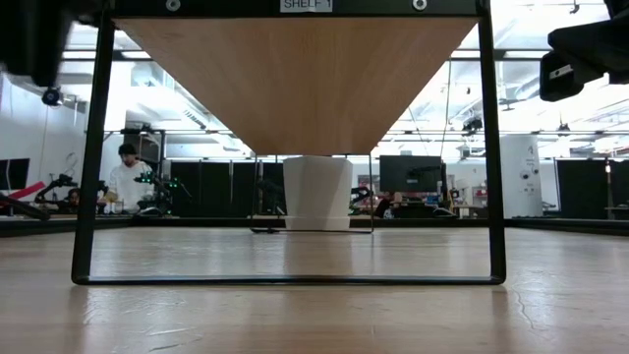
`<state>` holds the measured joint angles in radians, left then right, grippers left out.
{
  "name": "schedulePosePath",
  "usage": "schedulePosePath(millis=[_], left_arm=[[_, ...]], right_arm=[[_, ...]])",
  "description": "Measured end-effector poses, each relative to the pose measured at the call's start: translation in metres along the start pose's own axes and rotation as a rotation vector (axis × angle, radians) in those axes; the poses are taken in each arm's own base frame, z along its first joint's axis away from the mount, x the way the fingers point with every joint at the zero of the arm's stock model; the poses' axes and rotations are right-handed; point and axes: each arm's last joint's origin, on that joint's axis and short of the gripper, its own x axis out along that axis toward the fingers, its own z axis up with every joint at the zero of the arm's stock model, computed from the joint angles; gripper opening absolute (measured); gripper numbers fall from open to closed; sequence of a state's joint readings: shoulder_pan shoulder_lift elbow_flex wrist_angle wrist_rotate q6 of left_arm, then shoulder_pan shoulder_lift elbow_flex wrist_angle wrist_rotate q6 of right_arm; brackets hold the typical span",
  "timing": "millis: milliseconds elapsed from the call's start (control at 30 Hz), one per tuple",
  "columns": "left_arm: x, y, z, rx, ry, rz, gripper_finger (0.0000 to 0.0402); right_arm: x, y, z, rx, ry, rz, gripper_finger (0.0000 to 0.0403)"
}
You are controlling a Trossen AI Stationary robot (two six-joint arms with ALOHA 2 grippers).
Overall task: Pick & Place Mini bowls
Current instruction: Stack the white patterned bowl on top of the white patterned bowls on the shelf
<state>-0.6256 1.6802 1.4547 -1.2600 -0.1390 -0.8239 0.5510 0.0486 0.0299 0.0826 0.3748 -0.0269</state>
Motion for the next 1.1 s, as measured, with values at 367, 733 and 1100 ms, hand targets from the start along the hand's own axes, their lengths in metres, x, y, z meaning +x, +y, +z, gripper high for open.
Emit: schedulePosePath(millis=[367, 733, 1100], left_arm=[[0.004, -0.041, -0.034, -0.126, 0.004, -0.174, 0.0087], [0.002, -0.065, -0.054, -0.175, -0.070, -0.248, 0.0087], [0.032, -0.072, -0.067, -0.225, -0.088, -0.314, 0.0087]], right_arm=[[0.000, 0.000, 0.000, 0.000, 0.000, 0.000, 0.0008], [0.000, 0.000, 0.000, 0.000, 0.000, 0.000, 0.0008], [0.000, 0.000, 0.000, 0.000, 0.000, 0.000, 0.0008]])
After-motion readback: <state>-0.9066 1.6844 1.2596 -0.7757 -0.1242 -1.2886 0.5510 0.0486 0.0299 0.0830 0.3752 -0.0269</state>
